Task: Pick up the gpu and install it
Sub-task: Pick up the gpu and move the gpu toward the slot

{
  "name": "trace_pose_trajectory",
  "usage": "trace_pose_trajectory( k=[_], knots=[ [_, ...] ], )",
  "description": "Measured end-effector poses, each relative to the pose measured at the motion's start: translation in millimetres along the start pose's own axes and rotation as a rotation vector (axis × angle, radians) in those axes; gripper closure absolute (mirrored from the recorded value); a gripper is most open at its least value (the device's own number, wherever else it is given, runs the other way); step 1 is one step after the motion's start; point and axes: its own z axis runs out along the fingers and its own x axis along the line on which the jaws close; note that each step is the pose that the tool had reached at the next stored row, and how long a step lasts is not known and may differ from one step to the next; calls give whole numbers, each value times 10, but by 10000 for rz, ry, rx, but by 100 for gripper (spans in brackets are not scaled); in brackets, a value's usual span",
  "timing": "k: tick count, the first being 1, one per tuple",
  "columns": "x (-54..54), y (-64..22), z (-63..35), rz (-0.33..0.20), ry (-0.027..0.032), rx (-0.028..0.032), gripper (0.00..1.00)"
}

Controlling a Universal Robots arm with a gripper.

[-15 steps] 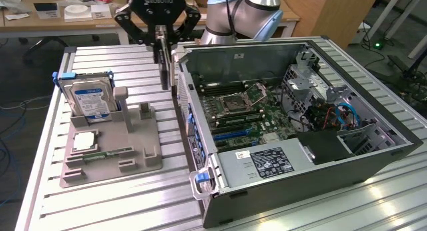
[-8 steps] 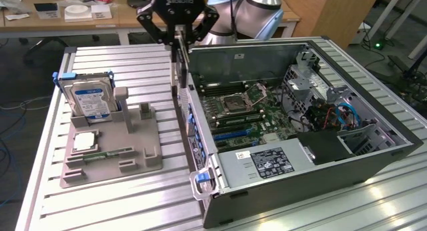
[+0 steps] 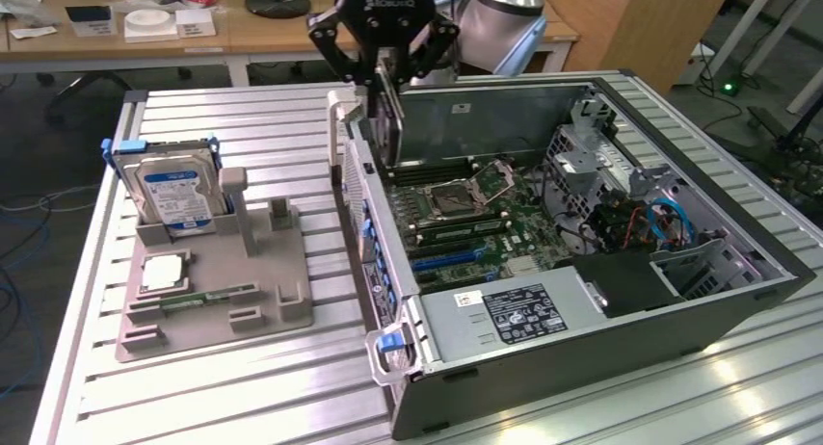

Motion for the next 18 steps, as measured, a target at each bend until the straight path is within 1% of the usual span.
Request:
trace_pose_trajectory(
  k=[3, 9, 11, 12, 13, 14, 15, 16, 17, 18],
  knots=[
    [-117, 3, 4, 2, 0, 0, 72],
    [-260, 7, 15, 60, -3, 2, 72],
    [-314, 8, 19, 67, -5, 30, 72],
    [-340, 9, 21, 71, -5, 60, 72],
    [-362, 9, 23, 76, -6, 99, 72],
    [-382, 9, 25, 82, -9, 152, 72],
    [-401, 10, 26, 88, -13, 261, 72],
    [-412, 10, 26, 99, -18, 403, 72],
    [-422, 11, 27, 113, -22, 527, 72],
    [-429, 11, 28, 126, -26, 594, 72]
  ],
)
